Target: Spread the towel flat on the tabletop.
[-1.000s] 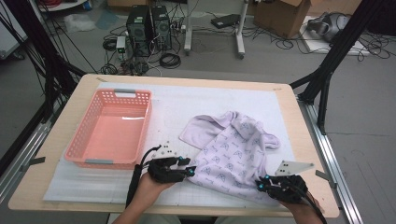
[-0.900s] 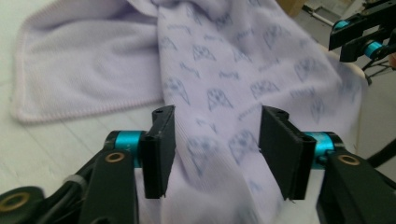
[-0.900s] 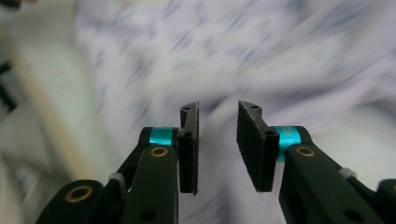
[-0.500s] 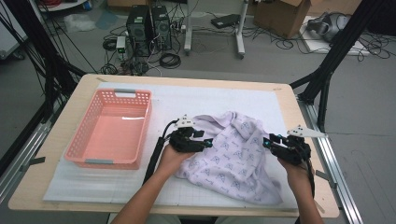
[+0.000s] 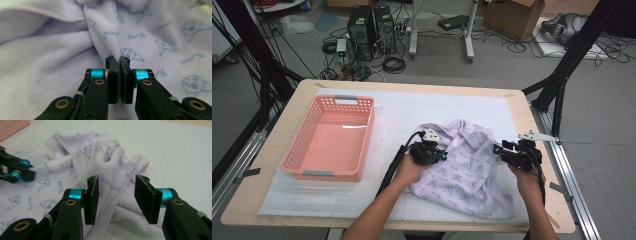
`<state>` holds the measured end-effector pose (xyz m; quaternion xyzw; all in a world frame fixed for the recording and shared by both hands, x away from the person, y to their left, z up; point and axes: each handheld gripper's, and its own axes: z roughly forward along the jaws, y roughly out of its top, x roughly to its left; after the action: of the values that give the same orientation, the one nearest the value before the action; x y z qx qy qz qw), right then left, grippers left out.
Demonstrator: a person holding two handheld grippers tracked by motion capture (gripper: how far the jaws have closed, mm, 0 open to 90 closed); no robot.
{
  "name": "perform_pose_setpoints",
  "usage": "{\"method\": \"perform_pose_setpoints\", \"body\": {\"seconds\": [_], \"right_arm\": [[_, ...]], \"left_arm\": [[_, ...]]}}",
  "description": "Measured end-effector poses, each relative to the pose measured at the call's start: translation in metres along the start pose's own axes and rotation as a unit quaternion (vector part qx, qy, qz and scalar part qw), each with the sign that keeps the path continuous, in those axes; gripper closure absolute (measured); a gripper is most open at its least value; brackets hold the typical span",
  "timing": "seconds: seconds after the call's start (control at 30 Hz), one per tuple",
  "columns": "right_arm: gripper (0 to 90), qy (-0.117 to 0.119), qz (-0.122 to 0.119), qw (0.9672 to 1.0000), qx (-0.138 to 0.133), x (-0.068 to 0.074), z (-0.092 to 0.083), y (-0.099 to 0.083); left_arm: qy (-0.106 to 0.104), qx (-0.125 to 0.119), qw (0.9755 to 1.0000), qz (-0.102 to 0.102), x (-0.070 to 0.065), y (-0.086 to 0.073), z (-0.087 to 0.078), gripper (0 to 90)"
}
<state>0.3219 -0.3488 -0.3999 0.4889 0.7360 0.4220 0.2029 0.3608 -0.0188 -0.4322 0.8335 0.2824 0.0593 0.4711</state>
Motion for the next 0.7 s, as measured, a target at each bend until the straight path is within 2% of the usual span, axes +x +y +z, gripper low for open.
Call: {"method": "perform_pose_setpoints", "body": {"seconds": [0.1,0.27,0.33,0.47,0.57,0.67,0.7], "right_arm": [[53.8,0.002,0.004,1.0000,0.003,-0.003,-0.002,-0.005],[56.4,0.007,-0.003,1.0000,-0.005,-0.001,-0.004,-0.006],[57.5,0.014,-0.010,0.9999,-0.001,0.002,-0.002,-0.005],[58.5,0.023,-0.019,0.9995,0.008,0.011,0.007,-0.002],[58.0,0.018,-0.031,0.9987,0.036,0.020,0.022,-0.001],[59.0,-0.014,-0.060,0.9943,0.087,0.025,0.040,-0.005],[63.6,-0.012,-0.057,0.9939,0.094,0.024,0.043,-0.007]], "left_arm": [[-0.006,-0.026,0.9996,-0.003,0.000,-0.006,-0.022,86.0],[-0.001,-0.035,0.9993,-0.012,0.003,-0.033,-0.059,86.1],[-0.005,-0.051,0.9984,-0.024,0.003,-0.043,-0.074,86.2],[-0.002,-0.053,0.9982,-0.027,-0.001,-0.062,-0.097,86.2],[-0.003,-0.055,0.9981,-0.027,-0.007,-0.072,-0.108,86.1],[-0.007,-0.057,0.9980,-0.026,-0.013,-0.079,-0.117,86.1],[-0.009,-0.056,0.9980,-0.027,-0.015,-0.081,-0.118,86.1]]}}
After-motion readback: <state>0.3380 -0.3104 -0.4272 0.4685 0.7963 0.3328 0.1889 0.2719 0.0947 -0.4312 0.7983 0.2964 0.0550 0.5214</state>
